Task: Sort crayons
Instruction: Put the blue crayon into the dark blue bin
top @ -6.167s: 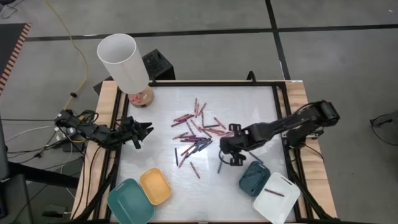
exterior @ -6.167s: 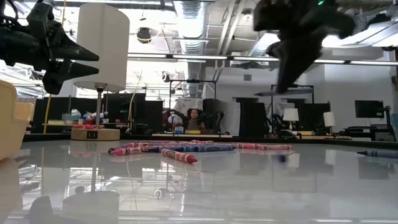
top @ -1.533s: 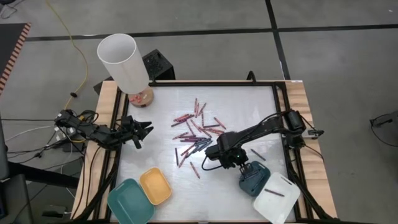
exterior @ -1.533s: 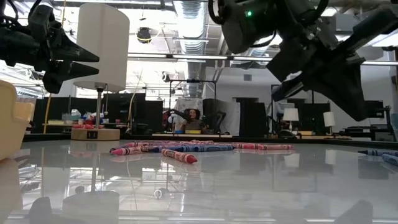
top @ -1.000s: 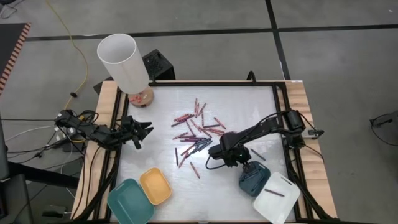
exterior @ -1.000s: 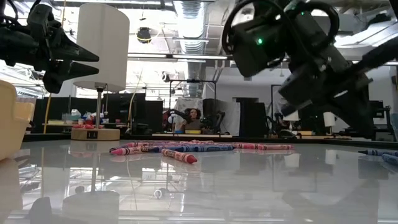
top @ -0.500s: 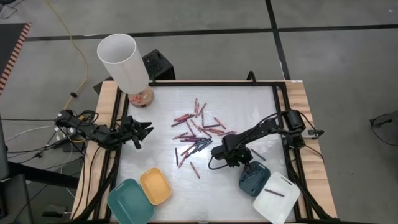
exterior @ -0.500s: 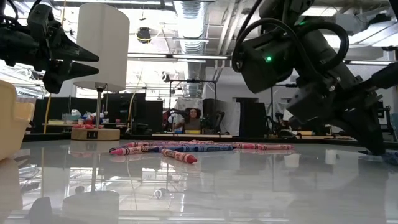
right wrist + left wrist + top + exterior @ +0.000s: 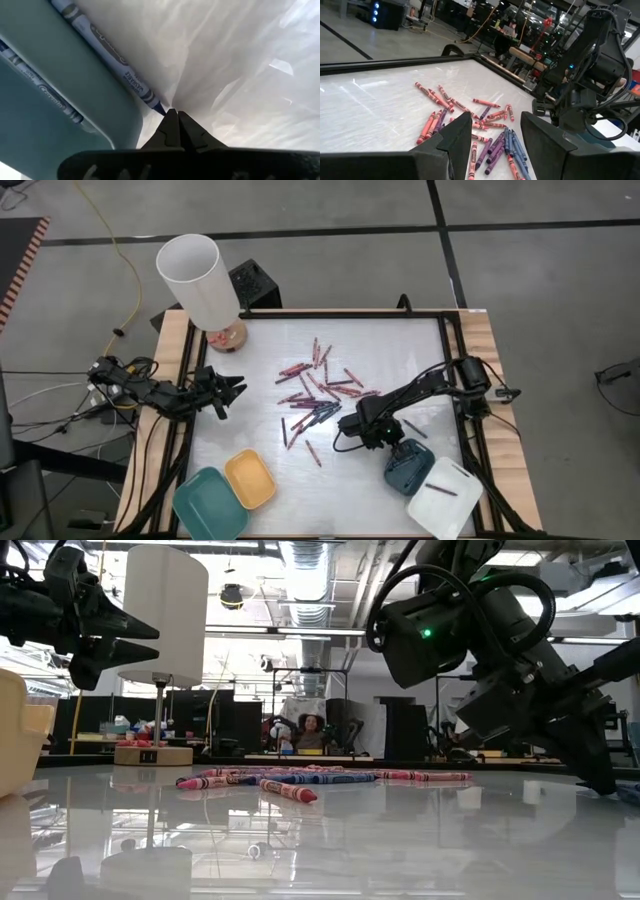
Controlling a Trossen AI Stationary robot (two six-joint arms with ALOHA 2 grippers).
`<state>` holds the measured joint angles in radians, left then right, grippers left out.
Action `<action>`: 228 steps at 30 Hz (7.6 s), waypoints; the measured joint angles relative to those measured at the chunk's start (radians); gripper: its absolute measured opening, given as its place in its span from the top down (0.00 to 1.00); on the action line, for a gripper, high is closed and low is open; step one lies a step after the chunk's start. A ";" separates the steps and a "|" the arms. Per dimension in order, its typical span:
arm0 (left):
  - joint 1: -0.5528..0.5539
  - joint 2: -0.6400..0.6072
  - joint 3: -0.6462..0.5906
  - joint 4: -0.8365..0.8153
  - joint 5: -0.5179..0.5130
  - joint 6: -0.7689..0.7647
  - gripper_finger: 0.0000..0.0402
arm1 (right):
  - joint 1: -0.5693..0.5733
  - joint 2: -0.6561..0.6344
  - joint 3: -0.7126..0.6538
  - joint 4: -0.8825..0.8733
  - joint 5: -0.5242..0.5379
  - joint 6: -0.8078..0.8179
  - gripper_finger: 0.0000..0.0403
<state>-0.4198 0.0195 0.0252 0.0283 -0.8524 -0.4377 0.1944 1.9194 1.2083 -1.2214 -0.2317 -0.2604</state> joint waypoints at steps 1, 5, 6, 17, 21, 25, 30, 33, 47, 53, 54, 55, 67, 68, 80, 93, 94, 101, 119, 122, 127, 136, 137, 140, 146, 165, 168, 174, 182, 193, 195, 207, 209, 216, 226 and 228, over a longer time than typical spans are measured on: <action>0.000 0.000 0.000 0.000 0.000 0.000 0.60 | 0.000 0.000 0.000 0.004 0.000 0.000 1.00; 0.000 0.000 0.000 0.000 0.000 0.000 0.60 | 0.000 0.000 0.000 0.047 -0.005 0.000 1.00; 0.000 0.000 0.000 0.000 0.000 0.000 0.60 | 0.000 0.000 0.001 0.059 -0.005 0.001 1.00; 0.000 0.000 0.000 0.000 0.000 0.000 0.60 | -0.017 -0.001 0.016 -0.057 0.019 0.019 1.00; 0.000 0.000 0.000 0.000 0.000 0.000 0.60 | -0.009 -0.001 -0.004 -0.077 0.001 0.016 1.00; 0.000 0.000 0.000 0.000 0.000 0.000 0.60 | -0.003 -0.001 -0.004 -0.064 -0.002 0.016 1.00; 0.000 0.000 0.000 0.000 0.000 -0.001 0.60 | 0.001 -0.001 -0.004 -0.031 -0.013 0.016 1.00; 0.000 0.000 0.000 0.000 0.000 -0.002 0.60 | 0.001 -0.001 -0.004 0.004 -0.057 0.016 1.00; 0.000 0.000 0.000 0.000 -0.002 -0.015 0.60 | -0.014 -0.001 0.134 0.173 -0.057 0.019 1.00; 0.000 0.000 0.000 0.000 -0.002 -0.018 0.60 | -0.022 -0.001 0.215 0.095 0.113 0.135 1.00; 0.000 0.000 0.000 0.000 -0.002 -0.018 0.60 | -0.029 -0.001 0.223 0.055 0.154 0.174 1.00; 0.000 0.000 0.000 0.000 -0.002 -0.018 0.60 | -0.037 -0.001 0.229 0.008 0.194 0.217 1.00; 0.000 0.000 0.000 0.000 0.002 -0.019 0.60 | -0.169 -0.104 0.085 -0.183 0.260 0.532 1.00; 0.000 0.000 0.000 0.000 0.003 -0.018 0.60 | -0.179 -0.139 0.051 -0.156 0.260 0.552 0.99; 0.000 0.000 0.000 0.000 0.007 -0.034 0.60 | -0.156 -0.678 -0.352 0.170 0.250 0.928 0.81; 0.000 0.000 0.000 0.000 0.007 -0.044 0.60 | -0.048 -0.585 -0.451 0.271 0.230 0.958 0.63; 0.000 0.000 0.000 0.000 0.007 -0.044 0.60 | -0.044 -0.572 -0.451 0.271 0.230 0.952 0.63; 0.000 0.000 0.000 0.000 0.008 -0.044 0.60 | -0.025 -0.480 -0.451 0.276 0.231 0.925 0.64; 0.000 0.000 0.000 0.000 0.008 -0.045 0.60 | 0.011 -0.392 -0.449 0.324 0.238 0.899 0.97; 0.000 0.000 0.000 0.000 0.008 -0.045 0.60 | 0.010 -0.408 -0.449 0.325 0.262 0.895 0.97; 0.000 0.000 0.000 0.000 0.008 -0.045 0.60 | 0.003 -0.451 -0.425 0.339 0.343 0.878 0.99; 0.000 0.000 0.000 0.000 0.002 -0.050 0.60 | 0.002 -0.586 -0.391 0.355 0.402 0.881 0.99; 0.000 0.000 0.000 0.000 0.002 -0.053 0.60 | 0.004 -0.597 -0.390 0.354 0.403 0.881 0.99; 0.000 0.000 0.000 0.000 0.001 -0.054 0.60 | 0.016 -0.626 -0.383 0.371 0.405 0.881 0.99; 0.000 0.000 0.000 0.000 0.001 -0.064 0.60 | 0.065 -0.671 -0.348 0.413 0.422 0.822 0.99; 0.000 0.000 0.000 0.000 0.000 -0.099 0.60 | 0.447 -0.682 -0.261 0.562 0.417 0.762 0.99; 0.000 0.000 0.000 0.000 0.000 -0.100 0.60 | 0.504 -0.682 -0.261 0.543 0.424 0.768 0.99; 0.000 0.000 0.000 0.000 -0.001 -0.101 0.60 | 0.589 -0.648 -0.261 0.498 0.471 0.770 0.99; 0.000 0.000 0.000 0.000 -0.001 -0.102 0.60 | 0.606 -0.568 -0.261 0.484 0.467 0.786 0.99; 0.000 0.000 0.000 0.000 -0.010 -0.102 0.60 | 0.617 -0.449 -0.261 0.391 0.440 0.751 0.99; 0.000 0.000 0.000 -0.001 -0.024 -0.102 0.60 | 0.619 -0.434 -0.261 0.395 0.440 0.726 0.99; 0.000 0.000 0.000 -0.004 -0.050 -0.101 0.60 | 0.618 -0.426 -0.261 0.463 0.428 0.723 0.99; 0.000 0.000 0.000 -0.004 -0.050 -0.101 0.60 | 0.618 -0.426 -0.261 0.471 0.428 0.723 0.99; 0.000 0.000 0.000 -0.004 -0.050 -0.101 0.60 | 0.618 -0.426 -0.261 0.474 0.424 0.723 0.96; 0.000 0.000 0.000 -0.004 -0.049 -0.098 0.60 | 0.617 -0.426 -0.261 0.509 0.435 0.723 0.96; 0.000 0.000 0.000 -0.004 -0.049 -0.098 0.60 | 0.617 -0.426 -0.261 0.509 0.435 0.723 0.96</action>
<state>-0.4201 0.0193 0.0254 0.0246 -0.9016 -0.5356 0.8112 1.4929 0.9470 -0.7128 0.2033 0.4629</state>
